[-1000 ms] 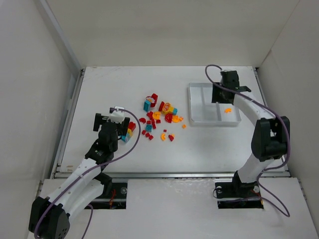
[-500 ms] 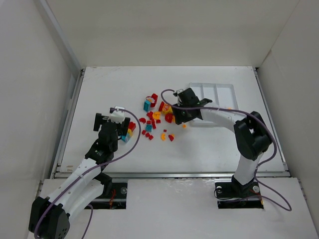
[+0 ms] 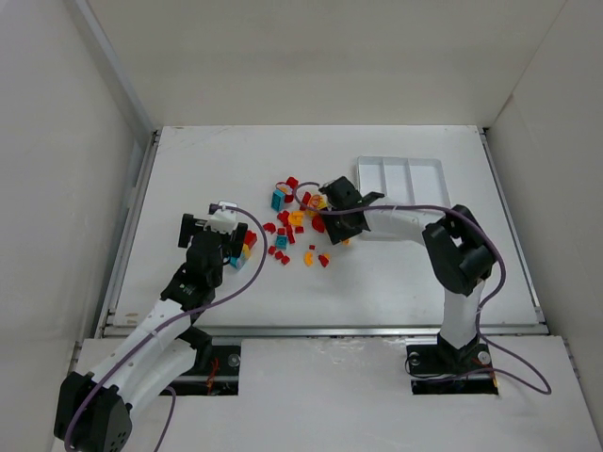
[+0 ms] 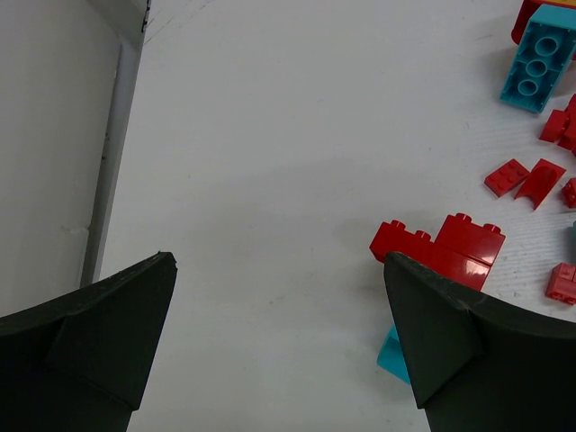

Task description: Sort the legos into containers by color

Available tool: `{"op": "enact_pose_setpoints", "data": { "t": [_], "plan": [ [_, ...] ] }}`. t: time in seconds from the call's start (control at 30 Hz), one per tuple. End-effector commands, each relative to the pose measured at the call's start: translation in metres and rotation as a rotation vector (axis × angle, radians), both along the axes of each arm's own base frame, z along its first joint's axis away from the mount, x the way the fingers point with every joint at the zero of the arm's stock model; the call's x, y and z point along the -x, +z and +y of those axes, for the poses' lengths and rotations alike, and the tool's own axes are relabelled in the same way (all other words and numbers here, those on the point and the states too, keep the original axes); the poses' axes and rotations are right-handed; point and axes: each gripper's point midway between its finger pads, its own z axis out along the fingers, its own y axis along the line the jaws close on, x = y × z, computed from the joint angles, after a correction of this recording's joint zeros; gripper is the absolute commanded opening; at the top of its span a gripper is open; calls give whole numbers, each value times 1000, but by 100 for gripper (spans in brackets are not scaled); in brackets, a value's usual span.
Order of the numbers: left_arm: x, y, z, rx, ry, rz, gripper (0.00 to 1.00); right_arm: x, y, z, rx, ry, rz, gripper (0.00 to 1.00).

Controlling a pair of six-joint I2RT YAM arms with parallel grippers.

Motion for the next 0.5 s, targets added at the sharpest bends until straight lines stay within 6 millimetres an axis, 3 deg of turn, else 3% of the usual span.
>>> {"op": "enact_pose_setpoints", "data": {
  "t": [0.0,0.27,0.47],
  "plan": [
    [-1,5,-2,10,-9,-27,100,3,-4,5,40,-15,-7,48],
    [-1,5,-3,13,-18,-26,100,12,-5,-5,90,-42,-14,47],
    [0,7,-3,17,-18,-34,100,21,-6,-23,149,-94,-3,47]
  ]
}}
